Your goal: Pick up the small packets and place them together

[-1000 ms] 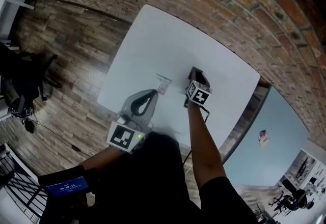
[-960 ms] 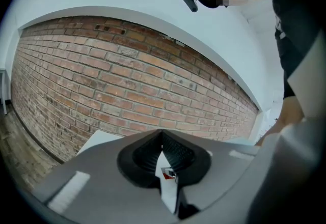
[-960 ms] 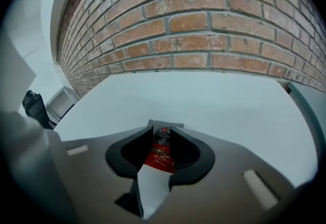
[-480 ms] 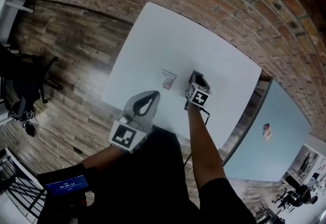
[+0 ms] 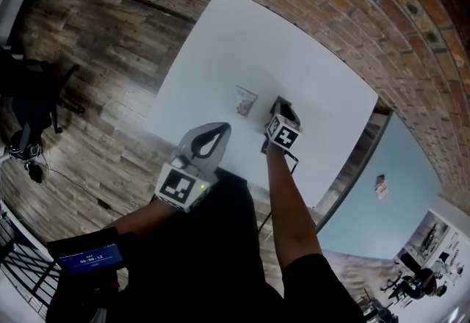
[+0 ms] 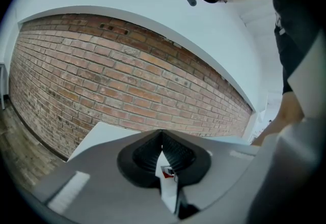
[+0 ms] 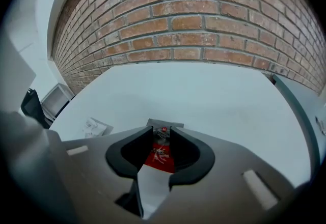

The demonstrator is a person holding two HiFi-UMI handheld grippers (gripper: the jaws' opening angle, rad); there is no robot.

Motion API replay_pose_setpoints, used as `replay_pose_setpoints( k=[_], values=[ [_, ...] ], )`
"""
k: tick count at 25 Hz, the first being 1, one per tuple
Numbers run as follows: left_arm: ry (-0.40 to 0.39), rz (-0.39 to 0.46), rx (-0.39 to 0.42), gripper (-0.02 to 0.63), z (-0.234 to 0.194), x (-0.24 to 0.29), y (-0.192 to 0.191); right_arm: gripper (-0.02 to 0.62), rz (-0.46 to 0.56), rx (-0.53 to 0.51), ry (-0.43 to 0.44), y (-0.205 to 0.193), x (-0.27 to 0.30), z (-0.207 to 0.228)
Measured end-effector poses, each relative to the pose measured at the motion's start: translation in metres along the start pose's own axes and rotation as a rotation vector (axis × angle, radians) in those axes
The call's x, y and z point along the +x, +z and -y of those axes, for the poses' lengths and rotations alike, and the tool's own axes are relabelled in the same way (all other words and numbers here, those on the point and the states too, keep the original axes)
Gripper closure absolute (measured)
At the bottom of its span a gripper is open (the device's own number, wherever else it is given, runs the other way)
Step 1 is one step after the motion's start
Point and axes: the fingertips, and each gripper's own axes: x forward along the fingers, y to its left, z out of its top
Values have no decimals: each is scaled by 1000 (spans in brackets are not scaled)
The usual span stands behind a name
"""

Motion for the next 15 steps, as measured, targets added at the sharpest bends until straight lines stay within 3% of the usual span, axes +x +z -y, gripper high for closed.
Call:
replay_pose_setpoints(
  k=[15],
  values=[
    [-17,12,14,606,0,-25,-6,489,-7,-27,-18,-46,-23,-13]
  ],
)
